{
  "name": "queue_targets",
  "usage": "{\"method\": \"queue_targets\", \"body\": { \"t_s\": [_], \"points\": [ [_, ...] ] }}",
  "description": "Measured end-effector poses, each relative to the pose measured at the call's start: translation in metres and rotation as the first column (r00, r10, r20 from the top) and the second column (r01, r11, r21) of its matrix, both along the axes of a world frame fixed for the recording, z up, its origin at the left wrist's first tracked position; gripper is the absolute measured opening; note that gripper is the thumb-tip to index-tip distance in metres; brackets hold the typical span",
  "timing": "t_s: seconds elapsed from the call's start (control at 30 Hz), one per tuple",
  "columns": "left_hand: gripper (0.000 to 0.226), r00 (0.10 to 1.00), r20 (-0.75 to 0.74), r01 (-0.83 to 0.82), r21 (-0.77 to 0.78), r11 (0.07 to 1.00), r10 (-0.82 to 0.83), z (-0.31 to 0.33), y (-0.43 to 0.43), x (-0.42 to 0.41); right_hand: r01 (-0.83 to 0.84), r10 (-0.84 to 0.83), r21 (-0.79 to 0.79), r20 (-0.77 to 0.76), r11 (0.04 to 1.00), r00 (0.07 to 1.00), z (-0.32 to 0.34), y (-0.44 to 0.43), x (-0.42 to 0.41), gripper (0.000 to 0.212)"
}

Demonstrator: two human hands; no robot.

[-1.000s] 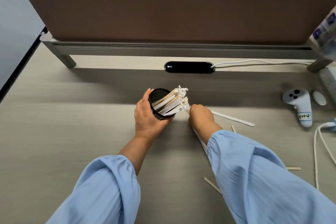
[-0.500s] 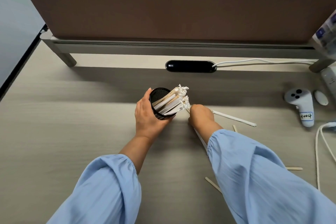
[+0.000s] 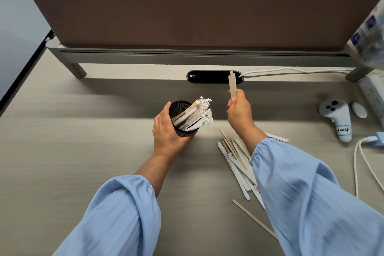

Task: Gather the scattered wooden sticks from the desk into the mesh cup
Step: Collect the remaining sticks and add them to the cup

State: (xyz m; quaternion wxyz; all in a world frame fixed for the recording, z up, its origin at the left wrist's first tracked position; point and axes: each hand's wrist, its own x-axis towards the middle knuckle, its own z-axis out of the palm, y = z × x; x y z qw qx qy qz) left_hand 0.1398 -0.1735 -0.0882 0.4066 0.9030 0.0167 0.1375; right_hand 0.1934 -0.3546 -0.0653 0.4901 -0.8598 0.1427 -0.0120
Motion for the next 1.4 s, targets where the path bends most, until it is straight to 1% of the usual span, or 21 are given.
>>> {"method": "queue_targets", "body": {
  "t_s": [0.07, 0.13, 0.17, 0.2, 0.27, 0.33, 0.4, 0.43, 0.5, 0.63, 0.73, 0.77, 0.9, 1.0, 1.07, 1.1, 1.13, 1.17, 1.27, 1.33, 1.4],
  "points": [
    [0.097, 1.0, 0.011, 0.01, 0.011, 1.0, -0.01, 0.001, -0.002, -0.003, -0.024, 0.023, -0.047, -0.024, 0.999, 0.999, 0.004, -0.007, -0.005, 0.027],
    [0.096, 0.999, 0.025, 0.023, 0.032, 0.999, -0.024, 0.002, -0.005, -0.007, -0.106, 0.079, -0.176, -0.154, 0.979, 0.985, 0.001, -0.014, -0.014, 0.022],
    [0.096, 0.999, 0.03, 0.031, 0.037, 0.999, -0.032, 0.002, -0.007, -0.01, -0.157, 0.096, -0.239, -0.248, 0.958, 0.964, -0.001, -0.018, -0.021, 0.028],
    [0.096, 0.999, 0.03, 0.038, 0.038, 0.999, -0.04, 0.002, -0.009, -0.014, -0.204, 0.096, -0.283, -0.352, 0.937, 0.931, -0.003, -0.023, -0.029, 0.039],
    [0.096, 0.998, 0.031, 0.053, 0.044, 0.998, -0.054, 0.001, -0.012, -0.022, -0.286, 0.089, -0.319, -0.513, 0.903, 0.854, -0.009, -0.031, -0.048, 0.065],
    [0.097, 0.997, 0.039, 0.064, 0.054, 0.996, -0.066, -0.001, -0.015, -0.03, -0.362, 0.09, -0.347, -0.602, 0.865, 0.793, -0.014, -0.036, -0.068, 0.085],
    [0.097, 0.997, 0.042, 0.067, 0.061, 0.996, -0.07, -0.002, -0.018, -0.036, -0.406, 0.08, -0.389, -0.634, 0.827, 0.769, -0.019, -0.035, -0.084, 0.095],
    [0.097, 0.997, 0.042, 0.069, 0.062, 0.996, -0.072, -0.002, -0.02, -0.04, -0.412, 0.072, -0.412, -0.631, 0.813, 0.773, -0.021, -0.033, -0.091, 0.094],
    [0.098, 0.996, 0.042, 0.074, 0.062, 0.995, -0.077, -0.002, -0.022, -0.047, -0.417, 0.068, -0.45, -0.612, 0.789, 0.788, -0.024, -0.028, -0.098, 0.084],
    [0.098, 0.997, 0.04, 0.062, 0.066, 0.996, -0.065, -0.001, -0.022, -0.056, -0.437, 0.092, -0.448, -0.609, 0.78, 0.788, -0.025, -0.02, -0.099, 0.053],
    [0.097, 0.998, 0.024, 0.049, 0.062, 0.997, -0.051, 0.0, -0.022, -0.063, -0.418, 0.105, -0.455, -0.568, 0.786, 0.816, -0.029, -0.019, -0.101, 0.027],
    [0.097, 0.999, 0.022, 0.043, 0.065, 0.997, -0.045, 0.0, -0.022, -0.066, -0.418, 0.109, -0.457, -0.562, 0.786, 0.82, -0.03, -0.02, -0.102, 0.022],
    [0.097, 1.0, 0.016, 0.025, 0.078, 0.997, -0.026, 0.0, -0.021, -0.071, -0.47, 0.145, -0.462, -0.579, 0.752, 0.802, -0.033, -0.018, -0.105, 0.029],
    [0.098, 1.0, 0.012, 0.008, 0.081, 0.997, -0.009, -0.001, -0.021, -0.074, -0.526, 0.199, -0.493, -0.57, 0.693, 0.797, -0.036, -0.015, -0.11, 0.03],
    [0.099, 1.0, 0.008, -0.009, 0.075, 0.997, 0.008, -0.001, -0.022, -0.077, -0.53, 0.212, -0.543, -0.541, 0.651, 0.814, -0.038, -0.014, -0.114, 0.031],
    [0.099, 1.0, 0.011, -0.017, 0.073, 0.997, 0.017, -0.001, -0.023, -0.079, -0.515, 0.207, -0.565, -0.519, 0.645, 0.829, -0.037, -0.014, -0.115, 0.03],
    [0.099, 1.0, 0.016, -0.026, 0.072, 0.997, 0.025, -0.002, -0.024, -0.081, -0.495, 0.205, -0.57, -0.497, 0.656, 0.843, -0.036, -0.014, -0.116, 0.028],
    [0.099, 0.999, 0.021, -0.034, 0.071, 0.997, 0.033, -0.002, -0.025, -0.083, -0.476, 0.211, -0.549, -0.476, 0.687, 0.854, -0.035, -0.015, -0.117, 0.024],
    [0.099, 0.998, 0.039, -0.057, 0.077, 0.995, 0.054, -0.003, -0.028, -0.089, -0.404, 0.243, -0.397, -0.396, 0.824, 0.885, -0.03, -0.02, -0.116, 0.004],
    [0.099, 0.997, 0.049, -0.064, 0.078, 0.995, 0.06, -0.003, -0.03, -0.092, -0.327, 0.244, -0.313, -0.275, 0.892, 0.93, -0.027, -0.026, -0.116, 0.008],
    [0.099, 0.996, 0.05, -0.072, 0.076, 0.995, 0.068, -0.003, -0.032, -0.095, -0.217, 0.201, -0.19, -0.102, 0.958, 0.974, -0.022, -0.031, -0.116, 0.011]
  ]
}}
